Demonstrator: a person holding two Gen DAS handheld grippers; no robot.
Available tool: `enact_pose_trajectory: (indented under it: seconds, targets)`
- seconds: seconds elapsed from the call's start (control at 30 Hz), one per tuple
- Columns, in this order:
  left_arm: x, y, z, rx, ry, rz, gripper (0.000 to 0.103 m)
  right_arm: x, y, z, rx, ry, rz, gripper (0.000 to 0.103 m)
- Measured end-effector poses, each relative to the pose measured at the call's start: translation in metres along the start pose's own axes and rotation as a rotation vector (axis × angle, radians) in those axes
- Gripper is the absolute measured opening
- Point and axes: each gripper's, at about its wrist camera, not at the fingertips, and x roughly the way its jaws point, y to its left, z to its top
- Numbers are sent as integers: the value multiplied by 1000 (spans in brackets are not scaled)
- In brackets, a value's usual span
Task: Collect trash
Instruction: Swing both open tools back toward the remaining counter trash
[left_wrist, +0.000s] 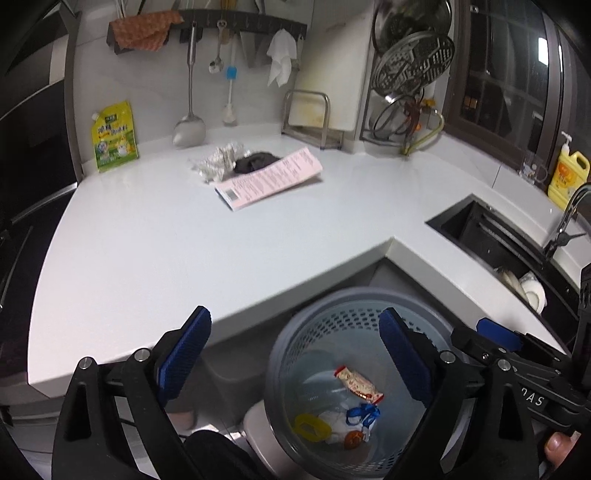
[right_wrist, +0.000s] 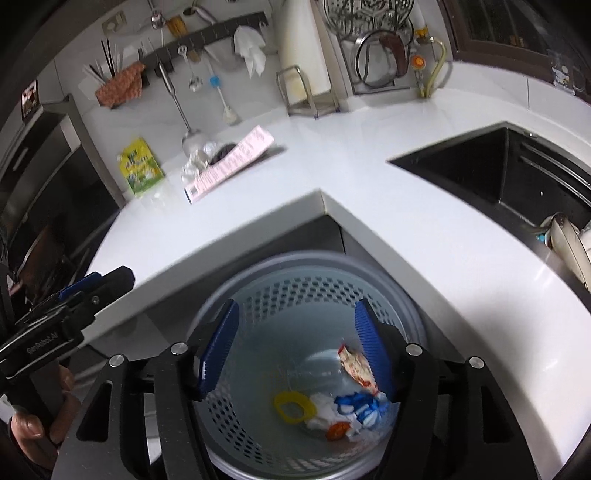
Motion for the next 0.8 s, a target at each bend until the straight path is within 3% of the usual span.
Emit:
enact_pose_trajectory:
  seconds: [0.27, 0.8]
  targets:
    - [0, 26, 25, -30, -60, 6, 90, 8, 10, 26, -12, -21, 0, 63]
    - [44, 117, 83, -98, -77, 133, 91, 97, 80, 95, -138, 41, -1, 63]
